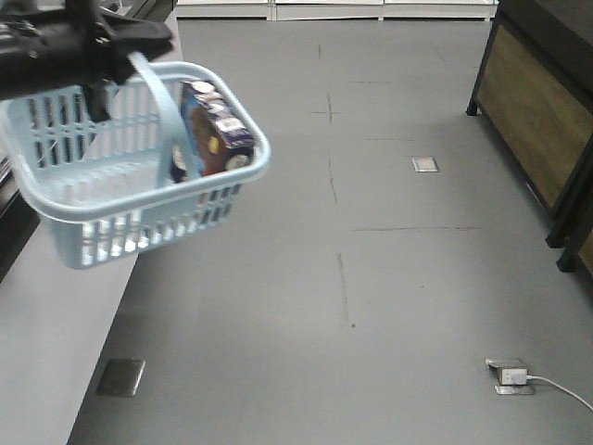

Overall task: Left arm holds basket, right arm returns cookies
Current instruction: 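Lower the basket with the left gripper in front of the robot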

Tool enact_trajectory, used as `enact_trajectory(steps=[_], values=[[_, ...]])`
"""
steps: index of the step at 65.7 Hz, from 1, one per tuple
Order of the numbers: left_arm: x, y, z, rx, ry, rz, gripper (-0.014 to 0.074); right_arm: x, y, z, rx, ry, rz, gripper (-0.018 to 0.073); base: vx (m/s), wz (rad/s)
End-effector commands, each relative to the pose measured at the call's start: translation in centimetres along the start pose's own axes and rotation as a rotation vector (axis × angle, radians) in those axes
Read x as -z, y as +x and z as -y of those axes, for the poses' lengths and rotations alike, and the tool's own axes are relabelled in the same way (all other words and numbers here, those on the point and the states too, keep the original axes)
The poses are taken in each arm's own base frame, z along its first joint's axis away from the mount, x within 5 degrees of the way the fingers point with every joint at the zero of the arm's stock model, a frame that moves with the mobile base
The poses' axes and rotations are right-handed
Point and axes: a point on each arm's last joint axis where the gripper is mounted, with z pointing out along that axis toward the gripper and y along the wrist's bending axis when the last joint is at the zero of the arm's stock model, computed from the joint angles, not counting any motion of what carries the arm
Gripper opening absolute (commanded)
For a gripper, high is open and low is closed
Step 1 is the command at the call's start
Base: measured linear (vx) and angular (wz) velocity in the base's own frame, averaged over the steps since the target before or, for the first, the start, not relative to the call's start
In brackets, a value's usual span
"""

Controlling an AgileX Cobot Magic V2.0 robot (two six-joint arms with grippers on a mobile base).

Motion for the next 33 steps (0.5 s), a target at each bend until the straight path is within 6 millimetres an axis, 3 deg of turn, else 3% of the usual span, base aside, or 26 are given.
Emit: enact_trajectory(steps=[1, 14, 26, 33], values=[[-2.0, 3.2, 3.8, -0.051, 0.107, -0.099, -0.0007, 0.1, -0.8, 0.0, 0.006, -0.002, 0.090, -0.0008, 0.00, 0.00], [-7.1, 11.0, 4.1, -0.152, 0.062, -0.354, -0.0007, 0.1, -0.8, 0.0, 0.006, -0.002, 0.090, -0.0008, 0.00, 0.00], [-8.9, 14.5, 4.0, -0.185, 0.051, -0.378, -0.0007, 0.1, -0.8, 0.0, 0.006, -0.002, 0.090, -0.0008, 0.00, 0.00], [-9.3, 17.3, 2.1, -0.117, 0.076, -0.432, -0.0007, 0.1, -0.8, 0.0, 0.006, -0.002, 0.090, -0.0008, 0.00, 0.00]])
